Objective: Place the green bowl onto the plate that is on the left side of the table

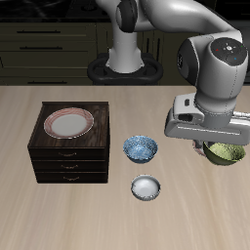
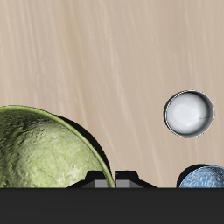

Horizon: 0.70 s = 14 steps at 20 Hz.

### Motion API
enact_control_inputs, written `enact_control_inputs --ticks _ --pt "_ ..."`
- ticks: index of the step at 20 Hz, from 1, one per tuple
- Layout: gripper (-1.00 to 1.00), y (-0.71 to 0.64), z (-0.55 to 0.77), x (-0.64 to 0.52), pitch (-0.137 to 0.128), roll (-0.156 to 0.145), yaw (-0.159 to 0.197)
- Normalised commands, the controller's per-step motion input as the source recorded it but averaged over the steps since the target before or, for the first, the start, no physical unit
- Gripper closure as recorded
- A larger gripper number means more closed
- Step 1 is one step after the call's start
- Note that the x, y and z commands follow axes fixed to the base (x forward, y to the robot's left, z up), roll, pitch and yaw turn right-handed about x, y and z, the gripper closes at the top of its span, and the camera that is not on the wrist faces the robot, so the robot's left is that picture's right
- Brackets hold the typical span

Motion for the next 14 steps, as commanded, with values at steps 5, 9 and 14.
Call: enact_control_inputs --ticks 5,9,14 --pt "1.00 0.00 0.33 -0.23 -0.091 0.005 0.025" --pt "1.00 -0.01 -0.05 -0.08 0.019 0.013 -0.027" --pt "1.00 0.04 0.04 -0.18 -0.023 0.018 -0.003"
